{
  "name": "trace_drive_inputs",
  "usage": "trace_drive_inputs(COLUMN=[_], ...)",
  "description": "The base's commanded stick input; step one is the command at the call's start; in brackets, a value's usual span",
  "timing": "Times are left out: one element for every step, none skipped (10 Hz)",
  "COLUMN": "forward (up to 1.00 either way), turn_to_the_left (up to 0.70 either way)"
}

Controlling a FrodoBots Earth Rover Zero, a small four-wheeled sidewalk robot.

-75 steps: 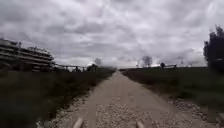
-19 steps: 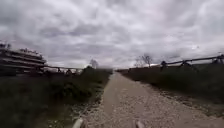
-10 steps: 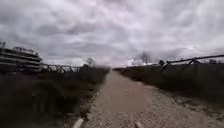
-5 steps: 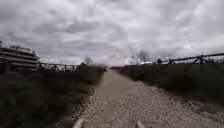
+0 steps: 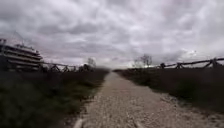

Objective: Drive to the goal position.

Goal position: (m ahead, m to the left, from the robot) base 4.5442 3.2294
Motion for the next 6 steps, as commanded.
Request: trace_drive_inputs(forward=[0.7, 0.7, 0.7, 0.7, 0.7, 0.7], turn_to_the_left=[0.0, 0.0, 0.0, 0.0, 0.0, 0.0])
